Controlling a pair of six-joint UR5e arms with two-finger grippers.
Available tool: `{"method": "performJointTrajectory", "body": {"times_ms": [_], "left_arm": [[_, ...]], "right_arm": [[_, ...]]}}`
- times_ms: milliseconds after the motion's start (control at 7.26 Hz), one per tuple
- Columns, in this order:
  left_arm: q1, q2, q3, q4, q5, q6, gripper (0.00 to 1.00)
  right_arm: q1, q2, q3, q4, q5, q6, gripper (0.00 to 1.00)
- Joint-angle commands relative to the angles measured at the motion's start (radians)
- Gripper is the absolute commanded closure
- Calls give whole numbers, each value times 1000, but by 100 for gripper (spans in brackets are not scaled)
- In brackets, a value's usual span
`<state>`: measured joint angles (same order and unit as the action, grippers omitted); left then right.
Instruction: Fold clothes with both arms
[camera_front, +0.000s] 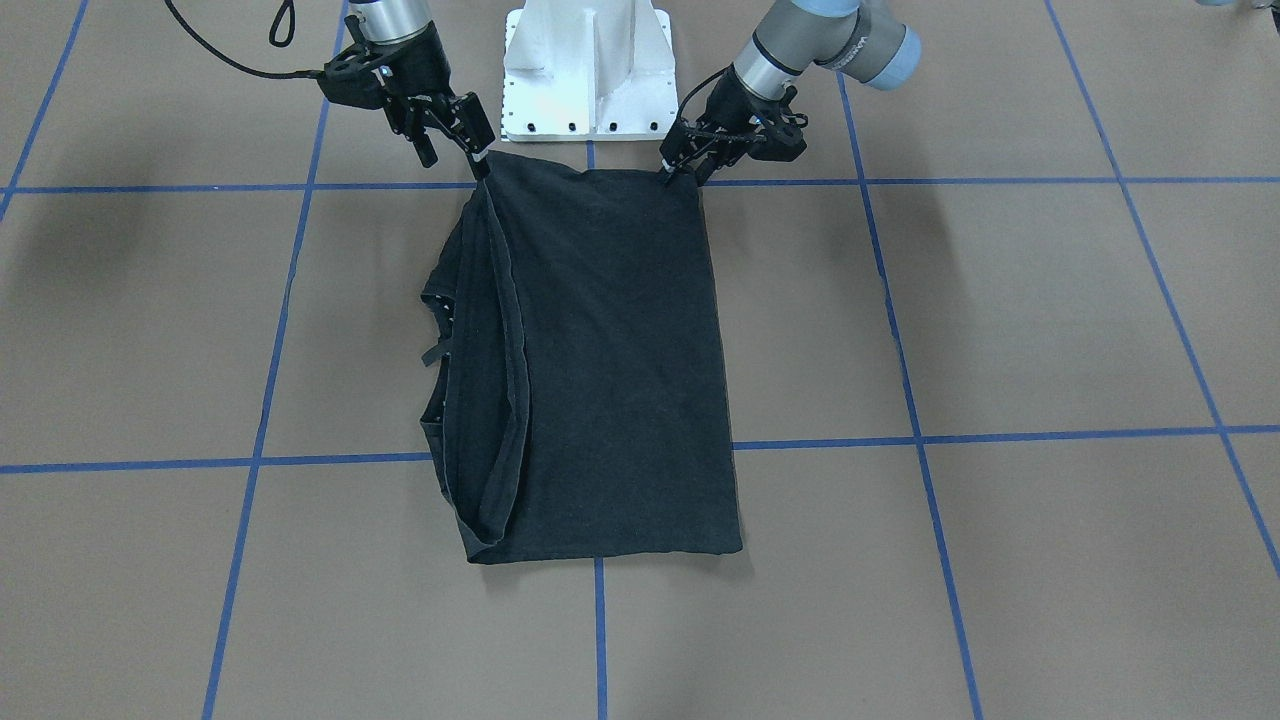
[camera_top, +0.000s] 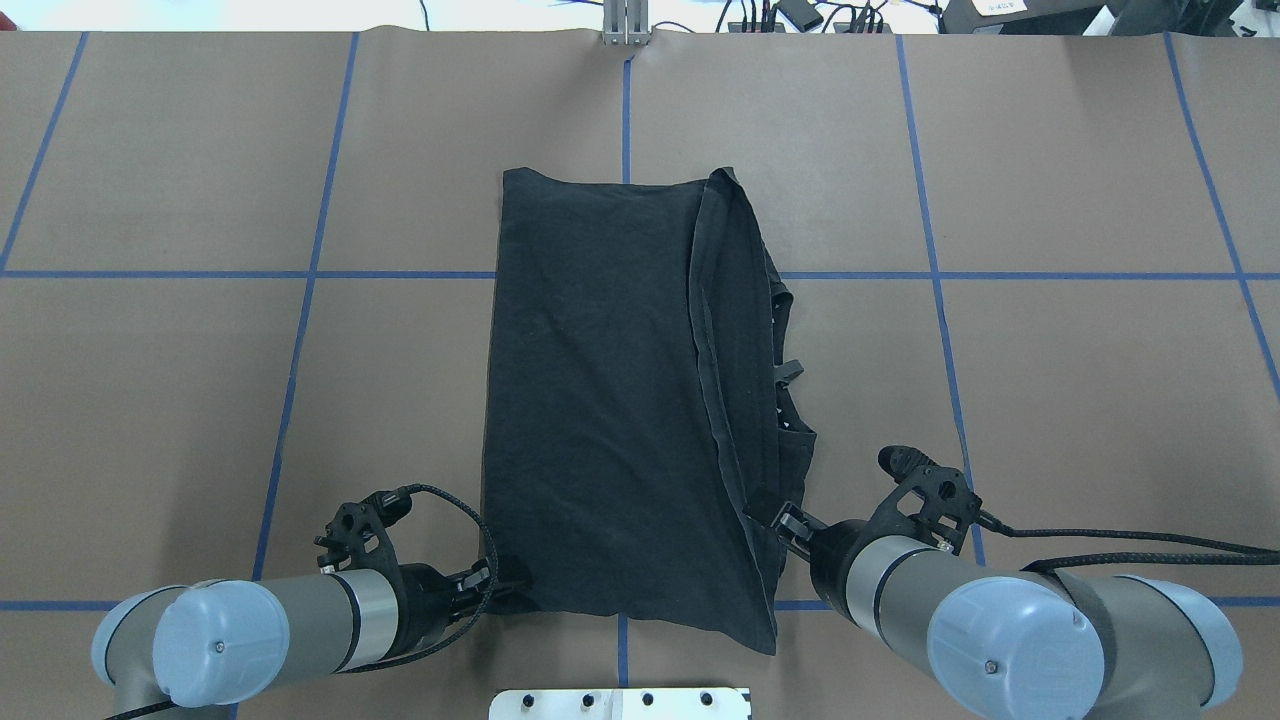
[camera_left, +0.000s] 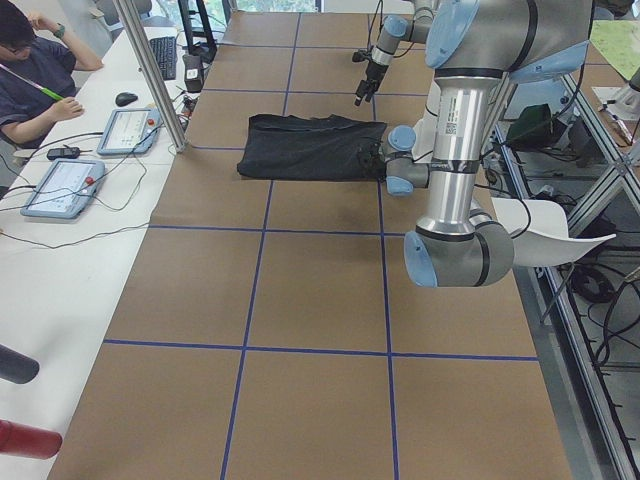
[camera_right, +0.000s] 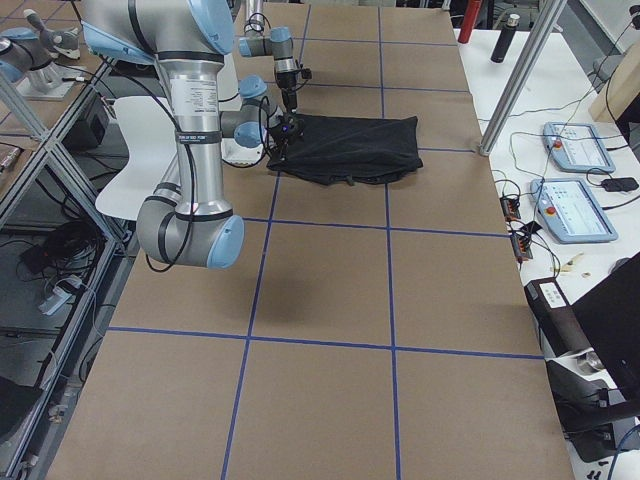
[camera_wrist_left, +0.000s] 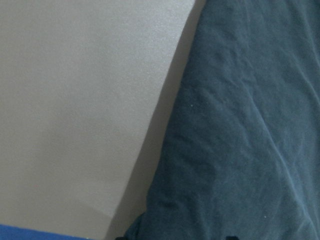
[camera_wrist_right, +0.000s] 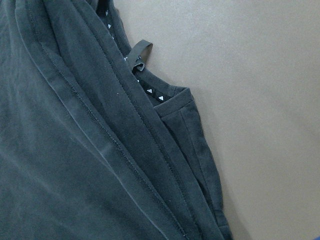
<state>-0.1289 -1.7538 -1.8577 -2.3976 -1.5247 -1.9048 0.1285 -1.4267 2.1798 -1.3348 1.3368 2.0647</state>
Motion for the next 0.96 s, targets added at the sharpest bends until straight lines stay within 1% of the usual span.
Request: {"method": "performJointTrajectory", "body": {"times_ms": [0, 138, 275, 413, 688, 826], "left_arm": [[0, -1, 5, 0, 1, 1, 28], [0, -3, 5, 0, -2, 1, 50], [0, -3, 2, 0, -8, 3, 85], [0, 0, -6, 0, -8, 4, 100], [-5, 8, -24, 2, -12, 9, 100], [-3, 7, -28, 2, -12, 9, 100]], "right_arm": [[-3, 2, 0, 0, -1, 0, 1], [-3, 2, 0, 0, -1, 0, 1], [-3, 2, 0, 0, -1, 0, 1], [-4, 0, 0, 0, -2, 0, 1], [-56, -5, -15, -1, -28, 0, 1], [-94, -3, -47, -1, -66, 2, 1]]}}
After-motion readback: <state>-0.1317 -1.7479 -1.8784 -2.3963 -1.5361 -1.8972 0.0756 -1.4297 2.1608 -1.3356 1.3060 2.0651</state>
